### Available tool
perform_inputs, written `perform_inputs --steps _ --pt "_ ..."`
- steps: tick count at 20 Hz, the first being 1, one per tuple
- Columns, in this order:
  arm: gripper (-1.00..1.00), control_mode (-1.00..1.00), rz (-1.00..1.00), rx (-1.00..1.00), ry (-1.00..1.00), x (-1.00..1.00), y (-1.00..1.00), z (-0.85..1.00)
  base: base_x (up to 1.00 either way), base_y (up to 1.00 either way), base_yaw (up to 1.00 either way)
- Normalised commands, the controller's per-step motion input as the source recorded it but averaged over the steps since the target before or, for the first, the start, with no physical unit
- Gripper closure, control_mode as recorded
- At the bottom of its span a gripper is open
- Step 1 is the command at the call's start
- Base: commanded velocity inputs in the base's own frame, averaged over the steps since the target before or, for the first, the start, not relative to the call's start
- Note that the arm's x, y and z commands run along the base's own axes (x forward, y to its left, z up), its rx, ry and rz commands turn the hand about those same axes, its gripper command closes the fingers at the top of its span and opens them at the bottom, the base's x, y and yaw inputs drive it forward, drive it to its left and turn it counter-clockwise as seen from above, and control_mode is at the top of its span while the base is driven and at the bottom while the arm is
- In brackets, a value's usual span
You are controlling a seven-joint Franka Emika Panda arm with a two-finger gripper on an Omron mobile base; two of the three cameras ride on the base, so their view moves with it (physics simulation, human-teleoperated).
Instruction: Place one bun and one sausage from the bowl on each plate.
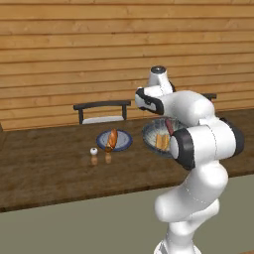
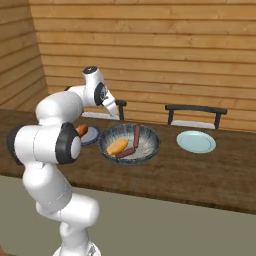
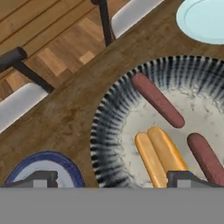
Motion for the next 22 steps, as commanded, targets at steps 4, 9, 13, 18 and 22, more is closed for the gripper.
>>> perform_inputs --steps 4,9,13,18,22 --pt "-1.00 -1.00 -0.05 0.00 0.04 -0.03 -1.00 -0.38 0.00 0.00 0.00" --pt "-1.00 -1.00 0.03 0.00 0.00 -0.13 -1.00 -0.70 0.00 0.00 0.00" --pt "-1.00 -1.00 0.26 -0.04 -0.04 -0.05 -0.49 -0.61 0.00 0.00 0.00" --pt "-1.00 -1.00 0.36 -0.03 -0.09 0.02 -0.02 -0.43 0.00 0.00 0.00" --pt "-1.00 -1.00 0.35 -0.09 -0.04 0.17 0.00 -0.48 0.00 0.00 0.00"
